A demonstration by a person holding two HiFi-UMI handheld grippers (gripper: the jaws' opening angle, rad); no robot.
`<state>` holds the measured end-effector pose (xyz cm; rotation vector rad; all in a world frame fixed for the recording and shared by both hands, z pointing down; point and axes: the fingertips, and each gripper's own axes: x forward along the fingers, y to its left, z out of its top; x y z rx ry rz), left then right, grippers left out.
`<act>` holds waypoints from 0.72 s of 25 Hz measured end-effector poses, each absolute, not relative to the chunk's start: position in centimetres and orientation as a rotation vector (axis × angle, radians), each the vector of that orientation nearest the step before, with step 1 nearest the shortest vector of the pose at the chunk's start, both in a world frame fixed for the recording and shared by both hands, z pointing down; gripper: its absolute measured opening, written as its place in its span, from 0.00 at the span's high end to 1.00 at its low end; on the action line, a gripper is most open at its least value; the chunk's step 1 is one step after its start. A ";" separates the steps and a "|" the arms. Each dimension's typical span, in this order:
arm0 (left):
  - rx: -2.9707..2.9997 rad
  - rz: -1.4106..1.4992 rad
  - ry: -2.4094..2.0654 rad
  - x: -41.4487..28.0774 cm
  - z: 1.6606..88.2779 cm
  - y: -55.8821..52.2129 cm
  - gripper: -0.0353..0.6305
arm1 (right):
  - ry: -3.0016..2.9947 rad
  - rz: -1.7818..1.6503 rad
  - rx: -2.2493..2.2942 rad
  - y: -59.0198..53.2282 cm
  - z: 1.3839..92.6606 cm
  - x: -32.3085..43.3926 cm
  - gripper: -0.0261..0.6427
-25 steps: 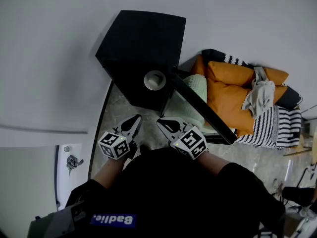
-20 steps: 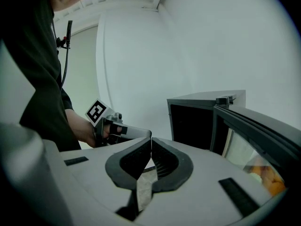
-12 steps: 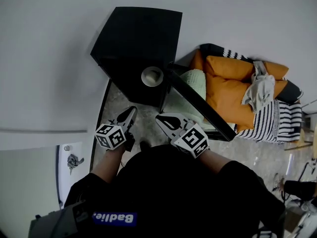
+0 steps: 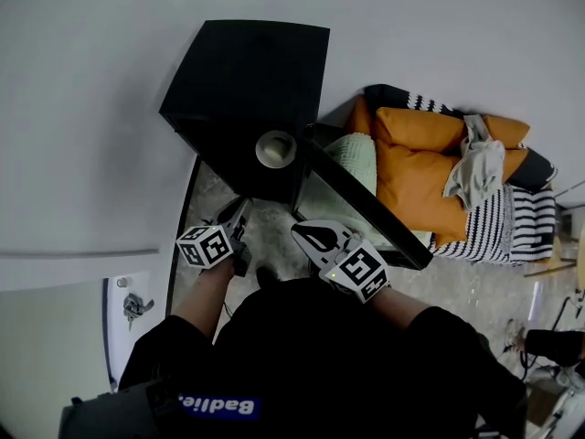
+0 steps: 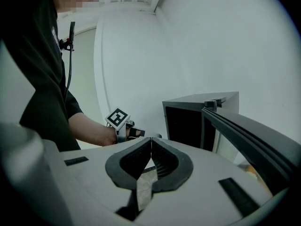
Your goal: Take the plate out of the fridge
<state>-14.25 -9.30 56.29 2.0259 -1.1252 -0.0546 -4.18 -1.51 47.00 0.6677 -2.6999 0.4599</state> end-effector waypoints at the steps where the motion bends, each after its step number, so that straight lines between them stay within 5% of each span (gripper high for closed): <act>1: 2.007 -0.064 -1.125 -14.3 56.7 -9.6 0.93 | -2.697 0.457 0.665 -1.5 47.1 -4.1 0.94; 18: 1.848 -0.055 -1.151 -14.1 63.3 -14.3 0.92 | -2.659 0.550 0.663 -0.3 49.1 -2.3 0.94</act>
